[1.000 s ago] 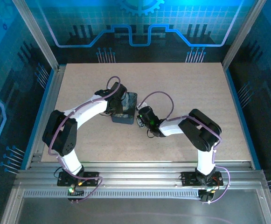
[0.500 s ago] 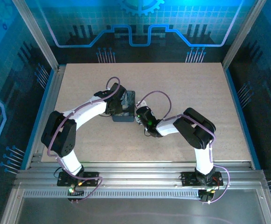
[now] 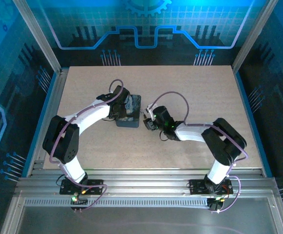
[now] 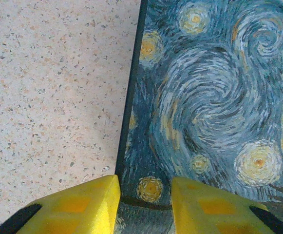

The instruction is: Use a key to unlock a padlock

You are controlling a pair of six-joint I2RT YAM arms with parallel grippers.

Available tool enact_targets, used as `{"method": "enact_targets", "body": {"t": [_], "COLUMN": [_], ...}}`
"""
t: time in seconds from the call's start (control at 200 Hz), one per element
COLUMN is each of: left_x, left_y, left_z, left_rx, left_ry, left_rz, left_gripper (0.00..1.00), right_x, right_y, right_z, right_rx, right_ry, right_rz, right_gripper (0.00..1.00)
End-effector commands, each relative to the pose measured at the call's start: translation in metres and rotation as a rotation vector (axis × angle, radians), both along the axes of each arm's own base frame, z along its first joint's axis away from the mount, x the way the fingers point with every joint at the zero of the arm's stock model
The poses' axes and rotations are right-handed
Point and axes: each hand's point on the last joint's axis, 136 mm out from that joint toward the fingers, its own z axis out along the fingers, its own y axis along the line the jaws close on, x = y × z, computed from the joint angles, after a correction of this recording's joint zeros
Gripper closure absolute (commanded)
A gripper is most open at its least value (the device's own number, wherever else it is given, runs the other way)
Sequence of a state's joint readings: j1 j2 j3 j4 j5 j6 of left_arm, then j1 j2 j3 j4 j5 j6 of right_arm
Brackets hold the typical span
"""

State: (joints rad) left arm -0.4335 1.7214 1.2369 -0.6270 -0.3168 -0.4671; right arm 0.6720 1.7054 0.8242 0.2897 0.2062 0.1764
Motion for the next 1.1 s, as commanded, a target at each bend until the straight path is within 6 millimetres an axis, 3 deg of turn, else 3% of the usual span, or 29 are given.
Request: {"method": "enact_targets", "body": {"t": [0.0,0.055,0.32,0.575,0.775,1.096], "left_x": [-0.017,-0.017,-0.017,-0.017,-0.017,-0.017], "left_y": [0.011,0.010,0.009,0.009,0.008,0.010], "left_z": [-0.017,-0.017,-0.017,-0.015,-0.015,-0.013], "left_rx": [0.033,0.030,0.021,0.020,0.015,0.021], "left_ry": [0.108,0.108,0.112,0.110,0.109,0.104], "left_rz": [-0.007,-0.008,-0.003,-0.003,-0.004,-0.005], "left_gripper": [0.66,0.66,0.66,0.67,0.67,0.67], "right_x": [-0.005,0.003,0.011,0.020,0.025,0.020], "right_y": [-0.010,-0.006,0.013,0.013,0.018,0.023], "right_z": [-0.008,-0.004,-0.020,-0.038,-0.037,-0.016], "right_rx": [0.133,0.190,0.260,0.239,0.260,0.267], "right_ry": [0.222,0.265,0.350,0.374,0.365,0.313], "right_rz": [-0.028,-0.034,0.003,-0.046,-0.052,-0.029], "right_gripper": [0.48,0.49,0.54,0.61,0.62,0.58]}}
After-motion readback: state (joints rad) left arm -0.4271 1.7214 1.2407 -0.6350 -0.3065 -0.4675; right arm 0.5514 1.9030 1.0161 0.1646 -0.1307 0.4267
